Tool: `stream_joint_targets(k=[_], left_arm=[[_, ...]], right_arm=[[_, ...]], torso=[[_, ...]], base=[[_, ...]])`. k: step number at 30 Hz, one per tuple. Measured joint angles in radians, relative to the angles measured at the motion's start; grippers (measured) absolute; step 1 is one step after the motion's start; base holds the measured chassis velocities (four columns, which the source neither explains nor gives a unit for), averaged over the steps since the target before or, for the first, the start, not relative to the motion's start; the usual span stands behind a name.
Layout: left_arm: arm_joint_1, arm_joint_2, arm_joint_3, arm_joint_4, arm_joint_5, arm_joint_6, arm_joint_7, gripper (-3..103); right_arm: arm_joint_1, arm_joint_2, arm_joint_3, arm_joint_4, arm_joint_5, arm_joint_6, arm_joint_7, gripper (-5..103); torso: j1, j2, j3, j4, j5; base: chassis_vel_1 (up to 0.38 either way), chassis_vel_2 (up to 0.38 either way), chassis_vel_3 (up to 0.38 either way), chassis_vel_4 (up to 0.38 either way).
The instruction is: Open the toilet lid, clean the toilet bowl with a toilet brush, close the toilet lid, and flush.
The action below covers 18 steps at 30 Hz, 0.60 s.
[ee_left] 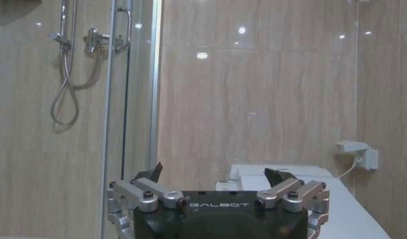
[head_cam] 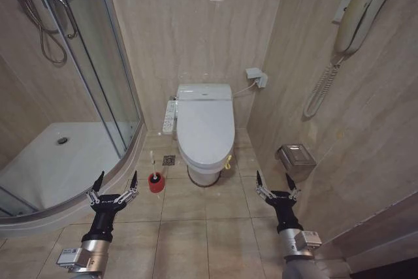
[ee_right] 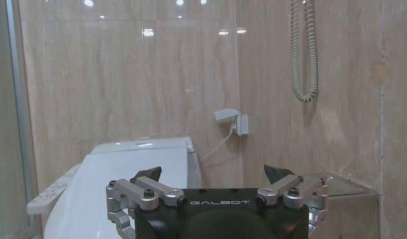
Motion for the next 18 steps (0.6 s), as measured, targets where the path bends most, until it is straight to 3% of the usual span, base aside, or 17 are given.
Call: stream_joint_targets(k=[18], left_arm=[[0.000,0.000,0.000,0.000,0.000,0.000,0.000,100]], right_arm=[[0.002,0.000,0.003,-0.001,-0.011,0.007,0.001,100]], torso=[[0.000,0.000,0.000,0.0000,0.0000]], base=[[0.000,0.000,0.000,0.000]])
